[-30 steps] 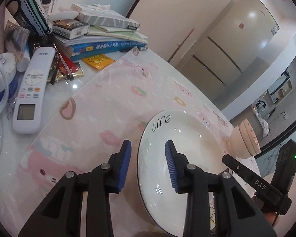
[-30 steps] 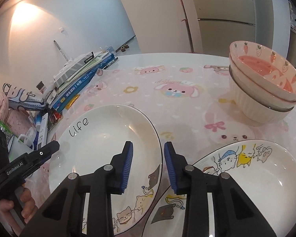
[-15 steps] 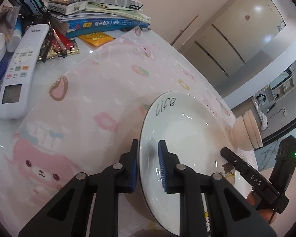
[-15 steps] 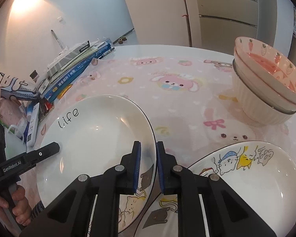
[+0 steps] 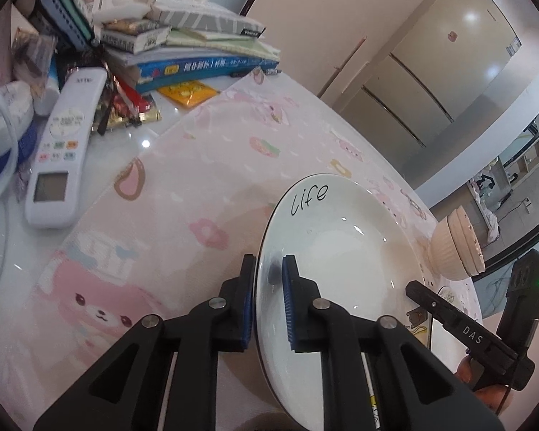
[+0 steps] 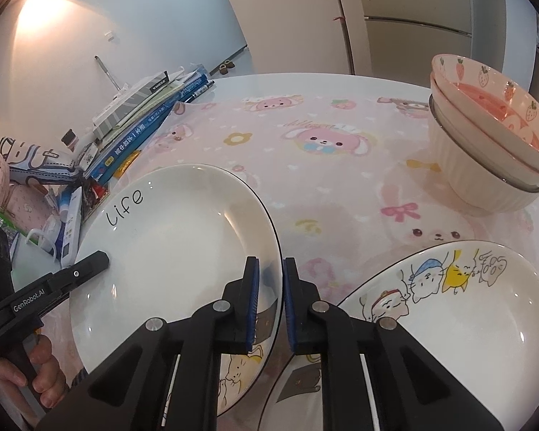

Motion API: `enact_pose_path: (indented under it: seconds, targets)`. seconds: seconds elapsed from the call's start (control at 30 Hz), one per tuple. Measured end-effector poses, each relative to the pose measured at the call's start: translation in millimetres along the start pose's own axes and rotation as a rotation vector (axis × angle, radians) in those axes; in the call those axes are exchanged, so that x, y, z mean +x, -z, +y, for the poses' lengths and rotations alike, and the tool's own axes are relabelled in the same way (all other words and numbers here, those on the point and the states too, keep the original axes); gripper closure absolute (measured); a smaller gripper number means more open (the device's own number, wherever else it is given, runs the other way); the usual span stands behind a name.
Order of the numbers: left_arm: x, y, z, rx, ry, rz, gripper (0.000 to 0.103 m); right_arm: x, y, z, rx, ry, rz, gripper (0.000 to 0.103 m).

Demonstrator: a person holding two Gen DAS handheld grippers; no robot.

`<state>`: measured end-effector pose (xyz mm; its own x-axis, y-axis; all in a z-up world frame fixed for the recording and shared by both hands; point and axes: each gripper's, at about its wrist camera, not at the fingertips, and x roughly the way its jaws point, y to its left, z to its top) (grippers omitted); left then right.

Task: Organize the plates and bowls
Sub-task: 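Close both tools on the white plate rim and lift it, then carry the white plate with both tools onto another white plate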

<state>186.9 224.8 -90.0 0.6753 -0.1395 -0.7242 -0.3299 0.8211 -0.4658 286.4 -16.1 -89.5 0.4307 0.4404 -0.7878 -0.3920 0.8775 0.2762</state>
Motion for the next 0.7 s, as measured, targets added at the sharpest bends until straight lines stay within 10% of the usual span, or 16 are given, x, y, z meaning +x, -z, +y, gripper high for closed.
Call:
enact_pose_path:
  seconds: [0.7]
  targets:
    - [-52, -11, -85, 0.11, 0.025, -0.035, 0.089, -120, -19, -24, 0.083, -0.005, -0.155, 0.089]
